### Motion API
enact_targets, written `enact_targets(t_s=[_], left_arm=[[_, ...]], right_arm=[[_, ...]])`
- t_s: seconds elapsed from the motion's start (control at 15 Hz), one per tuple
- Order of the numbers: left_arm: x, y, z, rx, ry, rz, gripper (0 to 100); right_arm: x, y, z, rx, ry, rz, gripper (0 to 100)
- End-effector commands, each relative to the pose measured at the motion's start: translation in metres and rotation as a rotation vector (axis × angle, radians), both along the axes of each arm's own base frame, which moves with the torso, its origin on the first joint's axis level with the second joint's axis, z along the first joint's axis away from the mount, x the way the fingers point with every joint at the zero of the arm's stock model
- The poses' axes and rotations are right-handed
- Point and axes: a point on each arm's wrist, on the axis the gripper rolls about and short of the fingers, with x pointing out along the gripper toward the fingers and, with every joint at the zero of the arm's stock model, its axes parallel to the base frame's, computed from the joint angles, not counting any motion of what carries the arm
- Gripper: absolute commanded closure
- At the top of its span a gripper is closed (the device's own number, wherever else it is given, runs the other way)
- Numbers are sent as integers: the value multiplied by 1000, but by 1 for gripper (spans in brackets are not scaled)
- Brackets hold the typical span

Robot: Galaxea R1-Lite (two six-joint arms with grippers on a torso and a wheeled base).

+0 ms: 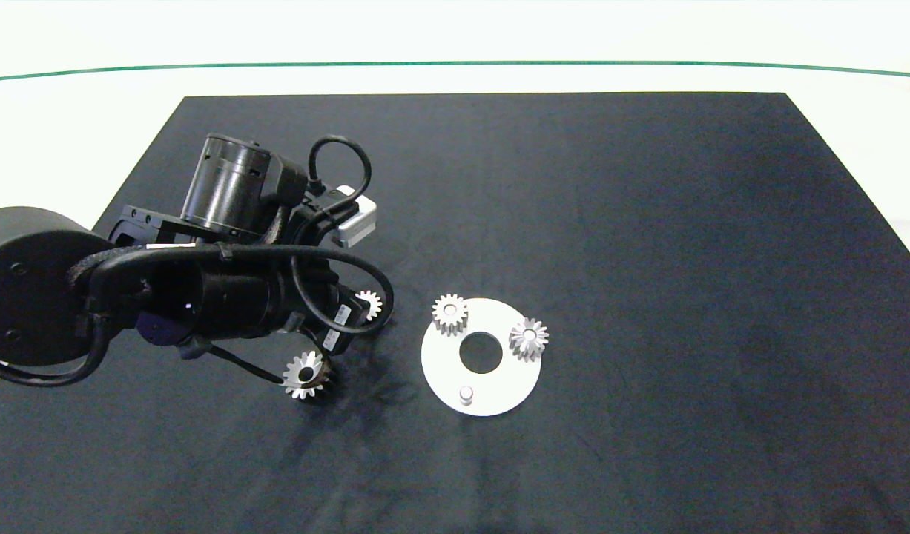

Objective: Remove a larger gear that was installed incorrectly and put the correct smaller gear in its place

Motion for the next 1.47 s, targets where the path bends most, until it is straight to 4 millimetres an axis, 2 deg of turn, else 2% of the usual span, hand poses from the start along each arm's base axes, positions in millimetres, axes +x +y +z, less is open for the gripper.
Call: enact_targets(t_s=[0.07, 0.13, 0.67, 1.0, 1.47], left_arm=[[-1, 1, -1, 4, 0, 2, 81], [-1, 1, -1, 3, 2, 3, 0], [3, -1, -2, 39, 71, 4, 0], [16, -7, -1, 17, 73, 25, 0], [28, -14, -13, -1, 111, 50, 0]], right_arm=[[0, 0, 0, -1, 1, 1, 0], [0, 0, 0, -1, 1, 1, 0], [0, 0, -2, -1, 9, 1, 0], [1, 0, -3, -1, 12, 3, 0], [1, 0, -5, -2, 18, 3, 0]])
